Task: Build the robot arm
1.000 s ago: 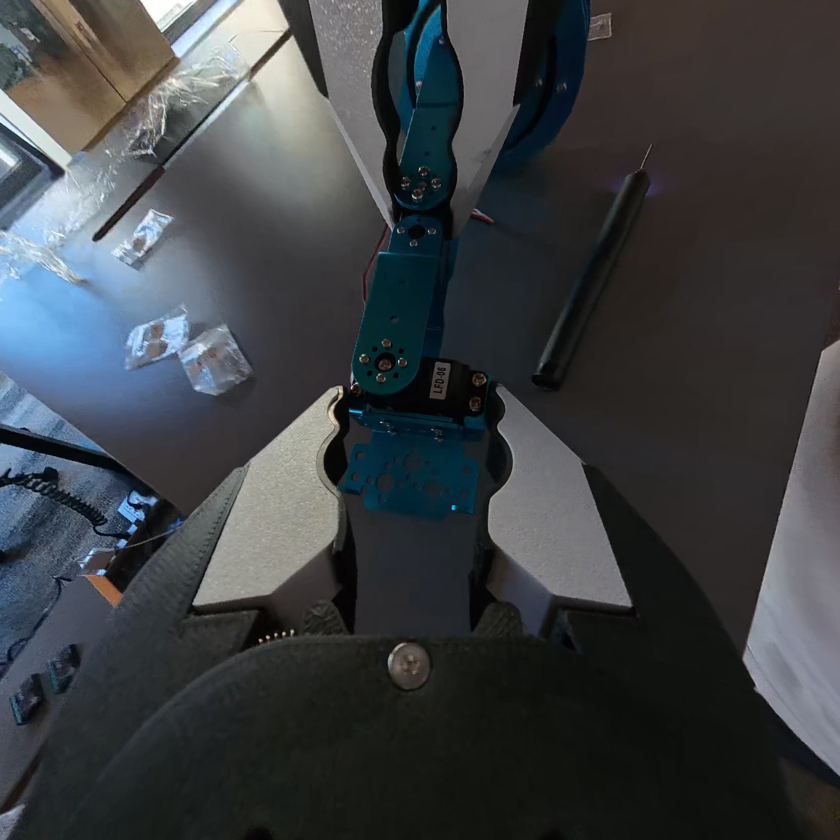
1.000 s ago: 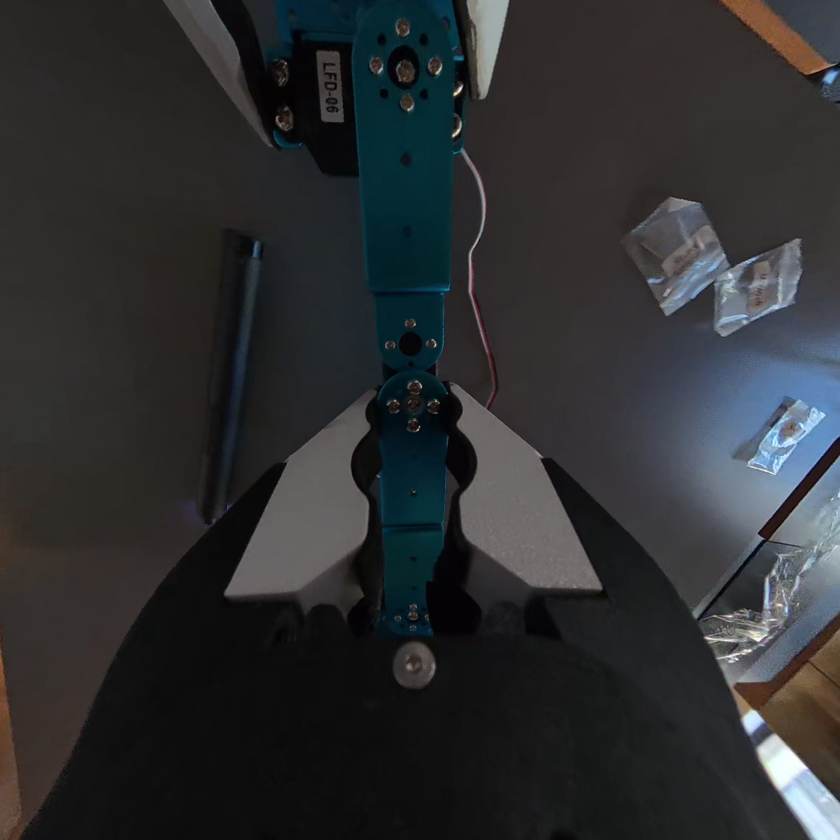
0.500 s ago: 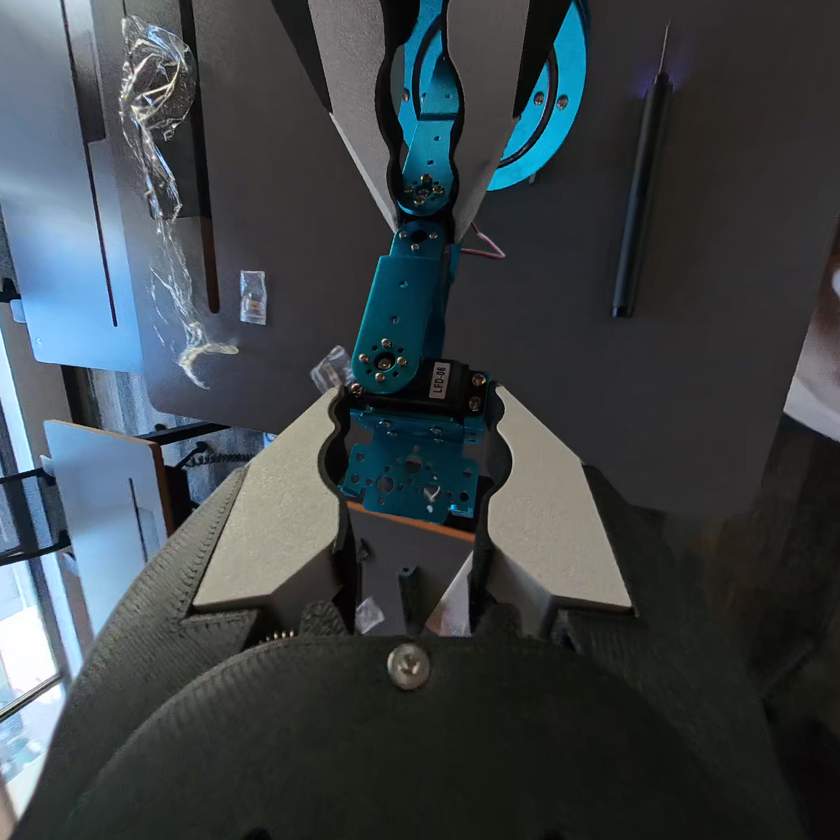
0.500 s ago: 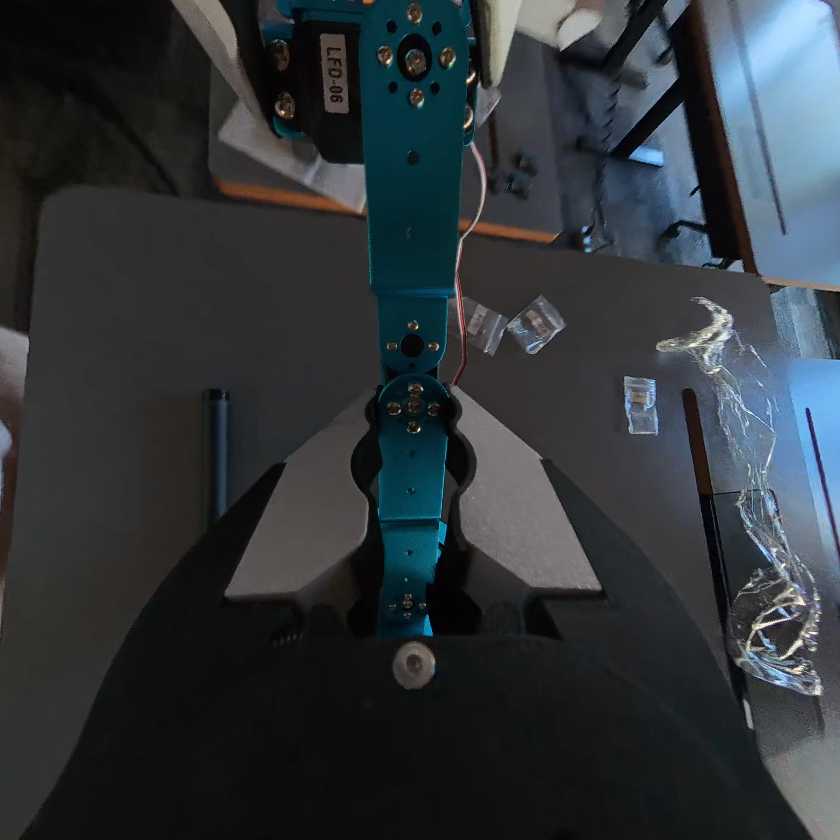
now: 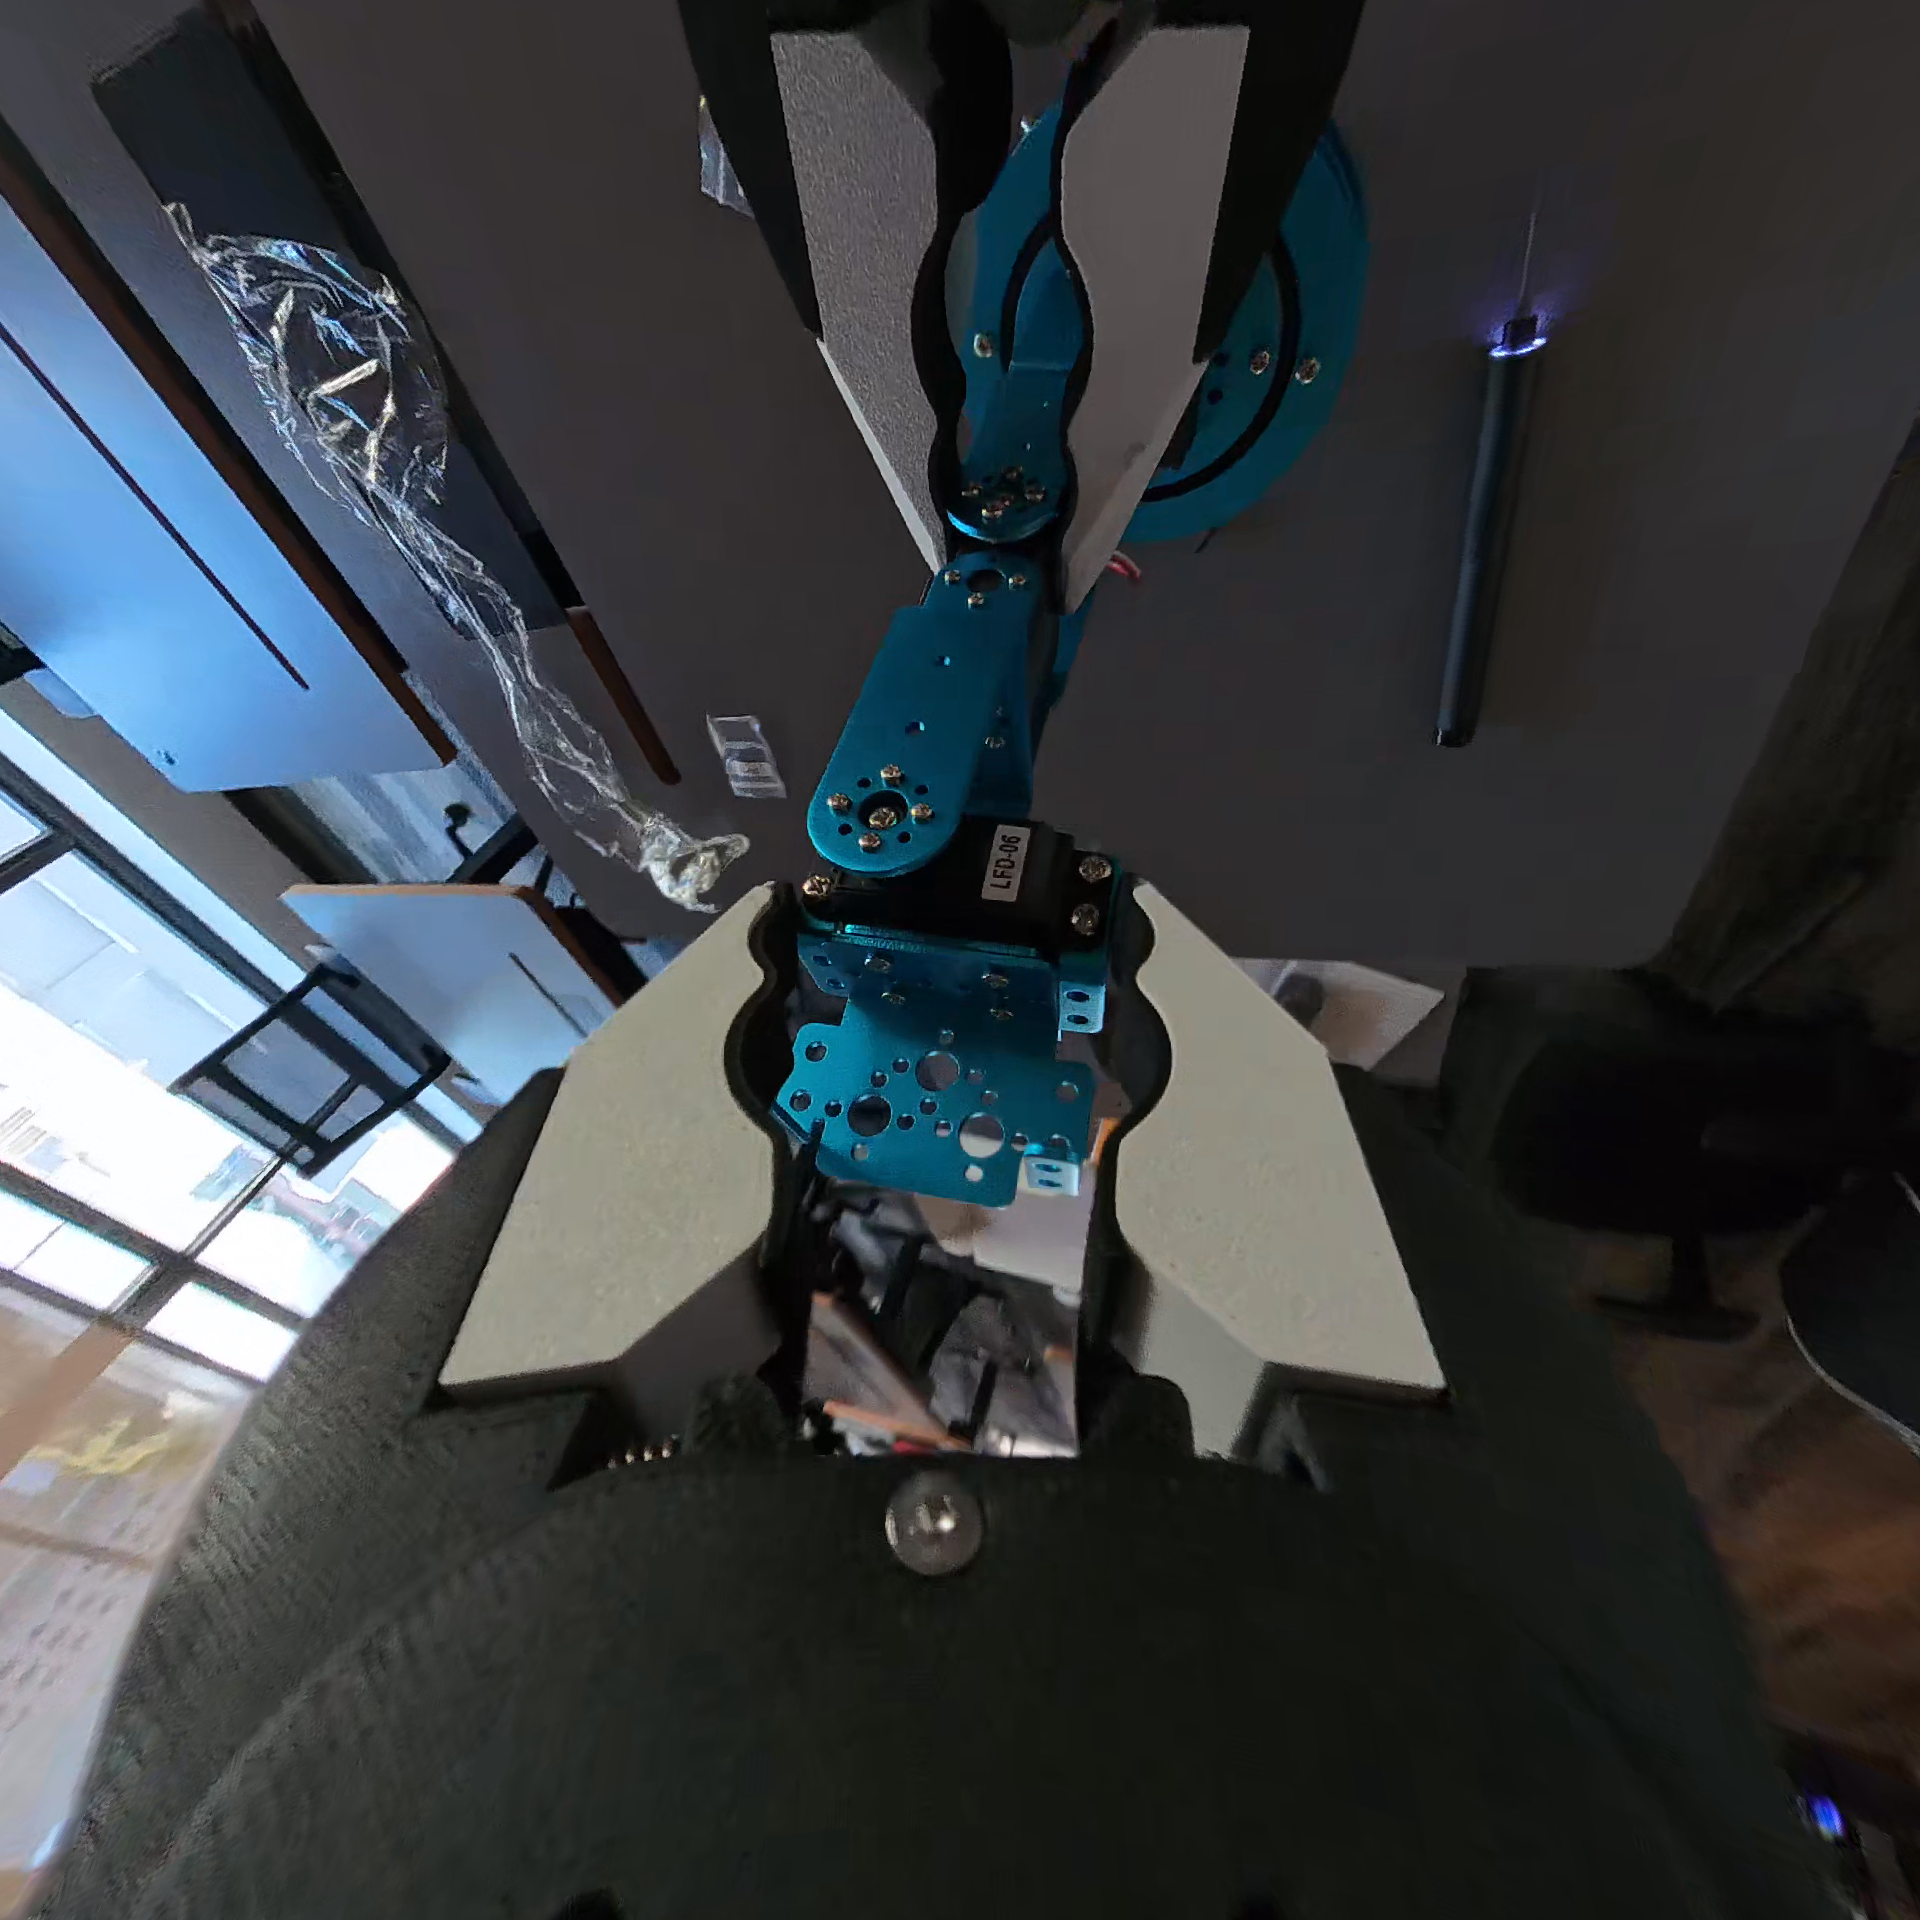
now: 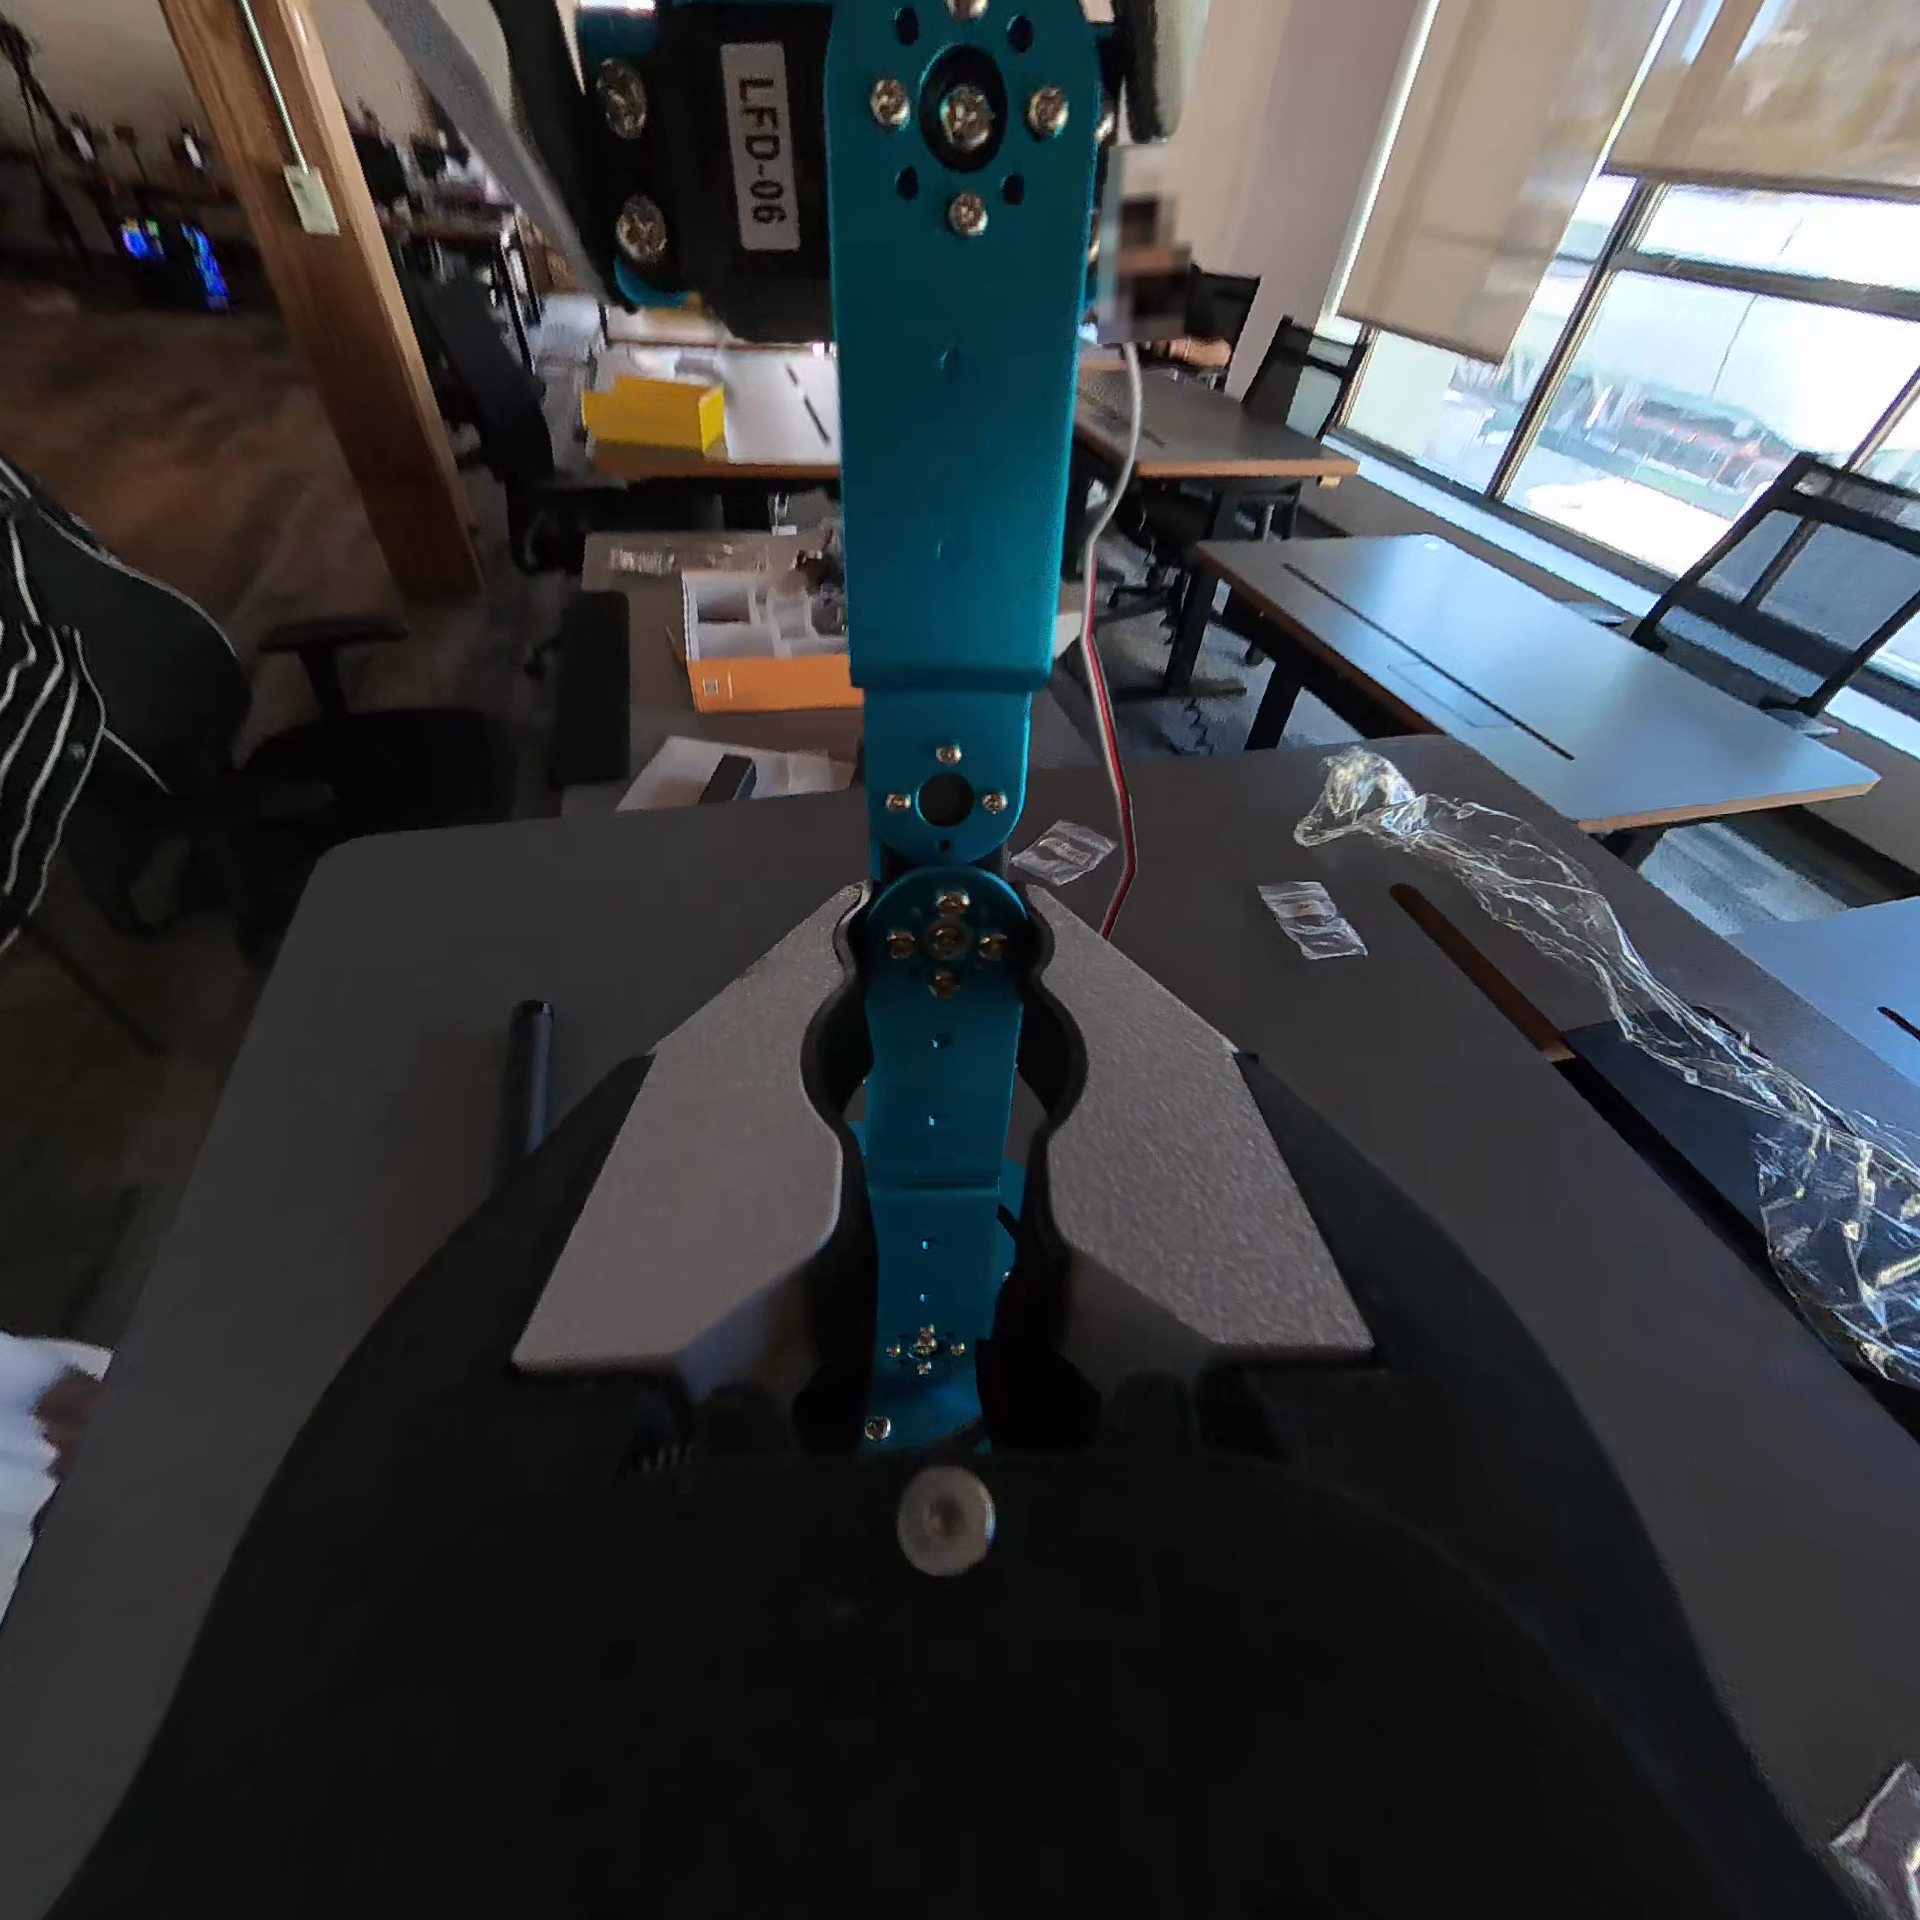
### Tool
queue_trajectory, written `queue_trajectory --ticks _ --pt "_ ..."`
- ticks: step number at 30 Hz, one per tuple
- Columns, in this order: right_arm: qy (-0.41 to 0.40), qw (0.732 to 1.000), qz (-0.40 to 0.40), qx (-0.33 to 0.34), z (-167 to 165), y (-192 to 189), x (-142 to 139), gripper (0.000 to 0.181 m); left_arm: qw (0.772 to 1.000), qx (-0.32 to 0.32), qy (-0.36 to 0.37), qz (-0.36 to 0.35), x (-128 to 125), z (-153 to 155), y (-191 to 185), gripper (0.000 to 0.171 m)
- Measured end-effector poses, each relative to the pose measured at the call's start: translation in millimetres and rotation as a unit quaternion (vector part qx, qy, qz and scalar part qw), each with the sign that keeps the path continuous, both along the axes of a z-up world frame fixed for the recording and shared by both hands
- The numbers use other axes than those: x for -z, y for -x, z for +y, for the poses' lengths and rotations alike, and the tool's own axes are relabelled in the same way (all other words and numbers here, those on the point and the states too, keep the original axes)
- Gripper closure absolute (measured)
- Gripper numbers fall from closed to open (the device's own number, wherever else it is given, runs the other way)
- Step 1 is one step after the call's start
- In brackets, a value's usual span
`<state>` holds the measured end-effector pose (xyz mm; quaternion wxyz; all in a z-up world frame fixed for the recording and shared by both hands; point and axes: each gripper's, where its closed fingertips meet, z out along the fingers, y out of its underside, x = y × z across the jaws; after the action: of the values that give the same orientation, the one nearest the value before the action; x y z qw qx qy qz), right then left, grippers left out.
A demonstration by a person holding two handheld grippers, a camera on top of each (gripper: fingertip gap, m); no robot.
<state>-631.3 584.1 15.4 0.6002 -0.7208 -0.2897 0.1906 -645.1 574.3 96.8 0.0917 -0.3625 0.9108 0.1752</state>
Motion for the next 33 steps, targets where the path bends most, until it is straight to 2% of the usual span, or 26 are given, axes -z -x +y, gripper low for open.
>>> queue_trajectory --ticks 2,7,12,15,20,23,25,27,28,31,32,33 --pt "-0.009 1.000 0.017 0.004 -5.2 -8.5 0.7 0.158 0.999 -0.003 -0.025 0.026 0.0 -7.1 -11.9 0.111" --pt "-0.022 0.998 0.052 0.005 -19.3 -26.1 4.0 0.158 0.998 -0.010 -0.047 0.041 2.4 -27.2 -37.4 0.110" --pt "-0.035 0.998 0.047 0.003 -26.2 -26.4 5.1 0.158 0.996 -0.032 -0.064 0.049 4.1 -36.0 -38.7 0.103" --pt "-0.035 0.998 0.050 -0.002 -27.0 -26.2 5.9 0.158 0.996 -0.041 -0.069 0.027 3.3 -37.5 -40.4 0.098" --pt "-0.030 0.998 0.051 -0.008 -26.9 -26.3 6.2 0.158 0.995 -0.054 -0.064 -0.058 -15.7 -40.8 -47.8 0.086" --pt "-0.025 0.998 0.052 -0.009 -26.3 -26.1 6.2 0.158 0.978 -0.081 -0.015 -0.190 -48.9 -49.9 -50.1 0.082" --pt "-0.023 0.998 0.053 -0.010 -26.0 -25.6 6.1 0.158 0.943 -0.111 0.030 -0.312 -73.6 -54.7 -41.3 0.080" --pt "-0.021 0.998 0.055 -0.011 -25.5 -25.1 5.6 0.158 0.887 -0.157 0.076 -0.427 -83.1 -54.6 -16.7 0.081" --pt "-0.020 0.998 0.055 -0.011 -24.9 -24.9 5.5 0.158 0.853 -0.179 0.111 -0.478 -77.9 -55.6 -3.0 0.082" --pt "-0.017 0.998 0.057 -0.005 -22.2 -24.0 4.4 0.155 0.727 -0.234 0.254 -0.594 -36.2 -54.0 22.7 0.096" --pt "-0.014 0.998 0.054 -0.010 -22.6 -22.0 4.7 0.159 0.689 -0.248 0.299 -0.612 -16.6 -50.5 23.1 0.101" --pt "-0.012 0.999 0.045 -0.008 -21.6 -21.5 4.9 0.159 0.663 -0.267 0.334 -0.615 6.2 -44.5 20.0 0.106"
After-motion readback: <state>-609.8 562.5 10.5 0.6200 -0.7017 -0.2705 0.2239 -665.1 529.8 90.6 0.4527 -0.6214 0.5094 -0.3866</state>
